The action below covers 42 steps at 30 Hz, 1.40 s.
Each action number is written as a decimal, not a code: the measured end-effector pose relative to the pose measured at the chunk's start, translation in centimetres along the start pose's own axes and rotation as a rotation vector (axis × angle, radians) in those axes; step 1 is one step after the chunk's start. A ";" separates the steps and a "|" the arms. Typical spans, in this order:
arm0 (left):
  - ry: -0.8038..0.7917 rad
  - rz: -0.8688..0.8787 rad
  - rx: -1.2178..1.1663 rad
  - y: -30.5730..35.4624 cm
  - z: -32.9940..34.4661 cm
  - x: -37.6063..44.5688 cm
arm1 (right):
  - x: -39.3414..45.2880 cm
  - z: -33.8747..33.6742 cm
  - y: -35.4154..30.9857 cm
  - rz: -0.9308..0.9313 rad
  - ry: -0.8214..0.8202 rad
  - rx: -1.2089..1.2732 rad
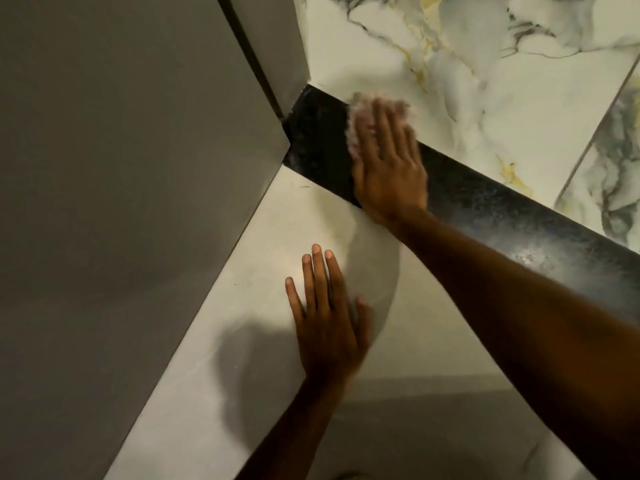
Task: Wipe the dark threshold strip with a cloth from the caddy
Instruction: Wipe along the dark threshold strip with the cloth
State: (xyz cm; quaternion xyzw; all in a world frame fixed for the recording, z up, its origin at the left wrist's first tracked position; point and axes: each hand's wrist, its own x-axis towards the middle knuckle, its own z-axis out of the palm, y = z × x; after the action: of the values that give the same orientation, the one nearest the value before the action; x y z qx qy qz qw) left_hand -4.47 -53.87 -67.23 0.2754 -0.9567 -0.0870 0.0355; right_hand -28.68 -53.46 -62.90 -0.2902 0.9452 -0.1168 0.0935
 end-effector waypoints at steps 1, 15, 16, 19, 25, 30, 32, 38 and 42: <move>-0.009 0.003 0.000 0.0 0.1 0.0 | 1.5 0.5 -1.7 -0.069 -0.018 0.007; -0.002 0.145 -0.036 0.1 0.2 -0.1 | -3.9 -0.8 5.9 0.110 0.075 -0.010; -0.002 0.165 -0.044 0.0 0.4 -0.1 | -2.6 -0.4 4.9 0.096 0.074 0.010; -0.038 0.221 -0.041 0.0 0.4 -0.2 | -4.4 0.5 3.3 -0.071 0.068 0.045; -0.092 0.325 0.046 1.8 -0.3 -1.1 | -21.9 0.4 8.8 0.401 0.146 0.005; -0.138 0.473 0.012 4.6 0.3 -1.3 | -15.2 -1.2 14.0 0.669 0.258 0.024; -0.149 0.528 0.015 5.6 0.7 -1.6 | -12.0 -0.7 13.5 0.526 0.252 0.038; -0.181 0.661 0.084 7.5 0.5 -3.0 | -25.9 1.0 11.3 0.411 0.241 0.050; -0.239 0.779 0.063 10.2 0.6 -3.6 | -31.8 -0.8 18.2 0.852 0.331 -0.091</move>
State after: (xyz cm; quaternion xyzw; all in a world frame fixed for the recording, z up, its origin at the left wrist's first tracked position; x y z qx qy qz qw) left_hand -6.79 -43.41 -65.97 -0.1188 -0.9890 -0.0690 -0.0542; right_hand -12.60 -20.54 -63.66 0.1431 0.9867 -0.0708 -0.0317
